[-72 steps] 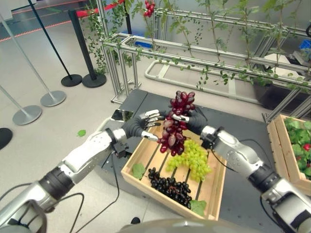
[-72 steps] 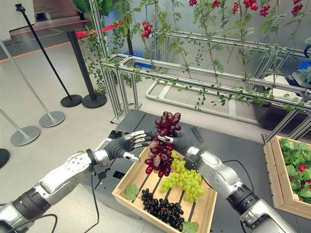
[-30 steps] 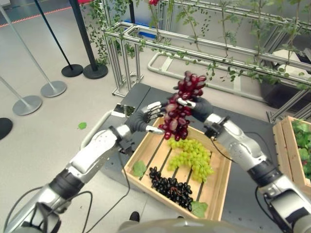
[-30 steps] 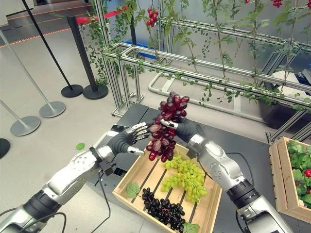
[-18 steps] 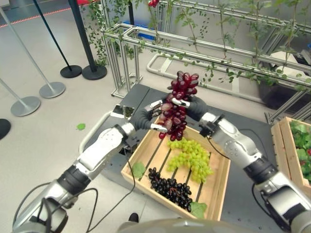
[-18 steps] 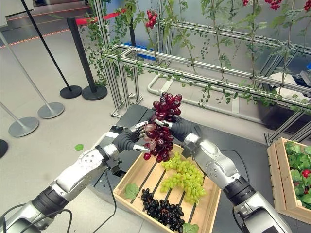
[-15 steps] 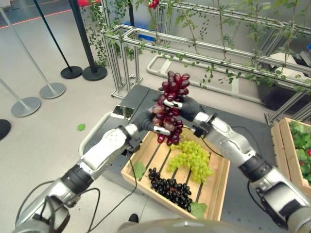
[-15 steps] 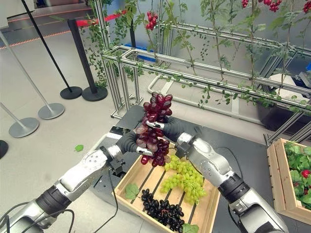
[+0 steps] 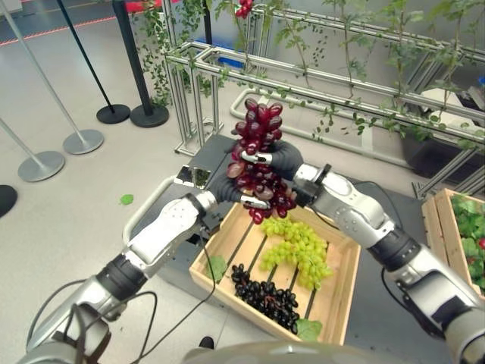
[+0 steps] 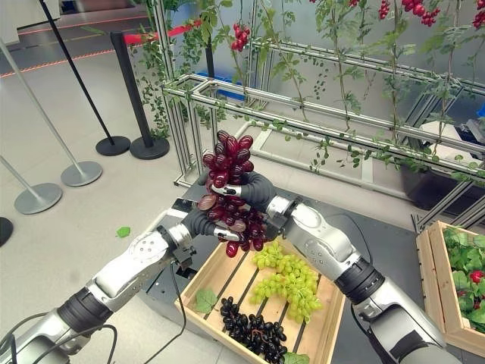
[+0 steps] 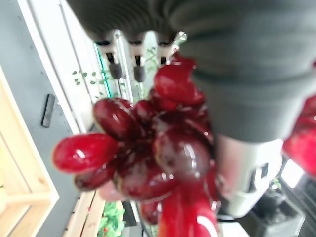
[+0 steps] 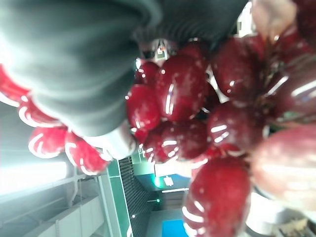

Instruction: Pick up the fruits from the basket on one side to the basket on the other side

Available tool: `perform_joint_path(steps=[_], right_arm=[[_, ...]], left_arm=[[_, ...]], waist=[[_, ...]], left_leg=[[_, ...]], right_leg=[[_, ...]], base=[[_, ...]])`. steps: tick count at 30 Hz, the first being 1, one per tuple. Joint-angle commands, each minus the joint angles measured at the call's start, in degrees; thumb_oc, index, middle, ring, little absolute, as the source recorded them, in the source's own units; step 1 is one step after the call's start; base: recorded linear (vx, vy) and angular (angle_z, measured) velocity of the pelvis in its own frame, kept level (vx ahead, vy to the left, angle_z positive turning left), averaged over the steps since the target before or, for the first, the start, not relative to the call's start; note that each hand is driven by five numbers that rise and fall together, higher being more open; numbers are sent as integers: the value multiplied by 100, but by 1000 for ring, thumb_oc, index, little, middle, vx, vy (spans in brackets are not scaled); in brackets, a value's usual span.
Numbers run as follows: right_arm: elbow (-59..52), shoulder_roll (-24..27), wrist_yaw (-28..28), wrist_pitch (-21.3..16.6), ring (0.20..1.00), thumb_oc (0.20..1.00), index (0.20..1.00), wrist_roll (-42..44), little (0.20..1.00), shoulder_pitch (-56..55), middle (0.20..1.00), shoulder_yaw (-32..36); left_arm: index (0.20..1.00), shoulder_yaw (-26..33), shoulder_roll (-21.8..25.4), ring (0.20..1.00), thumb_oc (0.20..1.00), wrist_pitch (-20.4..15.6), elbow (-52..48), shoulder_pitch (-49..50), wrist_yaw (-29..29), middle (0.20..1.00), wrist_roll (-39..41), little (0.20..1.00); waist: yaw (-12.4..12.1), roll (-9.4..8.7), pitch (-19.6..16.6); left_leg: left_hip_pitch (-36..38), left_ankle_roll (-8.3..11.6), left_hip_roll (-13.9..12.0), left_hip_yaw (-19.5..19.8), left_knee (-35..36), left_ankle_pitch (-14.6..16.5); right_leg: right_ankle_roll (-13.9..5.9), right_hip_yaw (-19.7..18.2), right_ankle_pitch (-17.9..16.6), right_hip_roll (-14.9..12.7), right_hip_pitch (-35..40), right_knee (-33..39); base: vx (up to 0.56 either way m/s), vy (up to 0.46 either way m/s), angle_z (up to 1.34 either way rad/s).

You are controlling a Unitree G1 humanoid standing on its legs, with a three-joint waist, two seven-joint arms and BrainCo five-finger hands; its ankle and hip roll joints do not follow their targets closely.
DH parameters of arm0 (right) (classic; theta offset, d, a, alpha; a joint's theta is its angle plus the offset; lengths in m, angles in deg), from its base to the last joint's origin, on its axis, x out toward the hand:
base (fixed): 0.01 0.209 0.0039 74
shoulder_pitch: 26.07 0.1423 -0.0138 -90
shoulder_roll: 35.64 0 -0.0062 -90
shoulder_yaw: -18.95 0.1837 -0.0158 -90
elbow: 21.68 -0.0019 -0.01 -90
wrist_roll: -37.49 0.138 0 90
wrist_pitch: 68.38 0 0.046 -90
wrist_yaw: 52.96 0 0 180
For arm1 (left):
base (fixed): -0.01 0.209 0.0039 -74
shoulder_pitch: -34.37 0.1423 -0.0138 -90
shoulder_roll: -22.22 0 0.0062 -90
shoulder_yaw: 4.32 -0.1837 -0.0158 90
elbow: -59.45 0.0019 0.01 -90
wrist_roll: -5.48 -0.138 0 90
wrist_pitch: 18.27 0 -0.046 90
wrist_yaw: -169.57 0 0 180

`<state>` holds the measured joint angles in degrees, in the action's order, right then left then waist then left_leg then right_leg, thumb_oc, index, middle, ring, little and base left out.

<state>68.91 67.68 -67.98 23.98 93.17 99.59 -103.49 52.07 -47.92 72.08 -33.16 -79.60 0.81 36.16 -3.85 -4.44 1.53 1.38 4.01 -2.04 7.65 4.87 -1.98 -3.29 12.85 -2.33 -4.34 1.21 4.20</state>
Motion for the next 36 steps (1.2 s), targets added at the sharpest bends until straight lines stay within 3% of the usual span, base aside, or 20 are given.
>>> perform_joint_path(steps=[1, 2, 3, 4, 5, 24, 25, 36], right_arm=[[-663, -715, -14, -616, 200, 200, 200, 124, 200, 752, 200, 12], [-653, -770, -5, -625, 200, 200, 200, 164, 200, 715, 200, 17], [-639, -789, 4, -622, 200, 200, 200, 171, 200, 691, 200, 18], [-640, -789, 4, -622, 200, 200, 200, 171, 200, 690, 200, 18], [-637, -796, 12, -618, 200, 200, 200, 183, 200, 666, 200, 16], [-513, -715, -50, -419, 200, 200, 200, 246, 200, 59, 200, 82], [-503, -682, -83, -367, 1000, 1000, 1000, 252, 1000, 13, 1000, 64], [-549, -419, -92, -386, 1000, 1000, 1000, 32, 1000, -581, 1000, 486]], left_arm=[[1000, -395, -402, 1000, 1000, -401, 167, -683, 70, 1000, 24, 1000], [937, -385, -435, 937, 937, -402, 200, -674, 52, 937, 39, 937], [617, -385, -451, 617, 617, -394, 215, -666, 48, 617, 52, 617], [373, -386, -452, 373, 373, -394, 215, -666, 48, 373, 52, 373], [200, -381, -456, 200, 200, -391, 227, -665, 52, 200, 81, 200], [200, -145, -453, 200, 200, -402, 177, -393, 30, 200, 324, 200], [200, -100, -436, 200, 200, -403, 168, -343, 24, 200, 359, 200], [200, 487, -301, 200, 200, -468, 130, 174, -64, 200, 501, 200]], waist=[[10, -367, -317], [5, -368, -319], [5, -366, -327], [5, -366, -328], [6, -365, -331], [32, -329, -324], [32, -326, -326], [58, -313, -291]], left_leg=[[-103, -343, 321, -93, -242, 407], [-107, -346, 327, -91, -249, 409], [-109, -347, 327, -94, -250, 409], [-111, -347, 327, -94, -250, 409], [-111, -347, 328, -93, -248, 408], [-108, -307, 305, -74, -230, 382], [-103, -305, 303, -68, -225, 382], [-111, -277, 280, -69, -257, 380]], right_leg=[[-406, -7, 151, -407, -182, -601], [-402, -15, 151, -407, -186, -599], [-401, -13, 151, -408, -185, -598], [-401, -13, 151, -408, -186, -598], [-400, -14, 150, -410, -187, -598], [-373, 36, 166, -385, -175, -603], [-371, 38, 172, -382, -172, -602], [-352, 47, 200, -364, -175, -645]], base=[[0, 0, 0], [0, 0, 0], [0, 0, 0], [0, 0, 0], [0, 0, 0], [0, 0, 0], [0, 0, 0], [0, 0, 0]])
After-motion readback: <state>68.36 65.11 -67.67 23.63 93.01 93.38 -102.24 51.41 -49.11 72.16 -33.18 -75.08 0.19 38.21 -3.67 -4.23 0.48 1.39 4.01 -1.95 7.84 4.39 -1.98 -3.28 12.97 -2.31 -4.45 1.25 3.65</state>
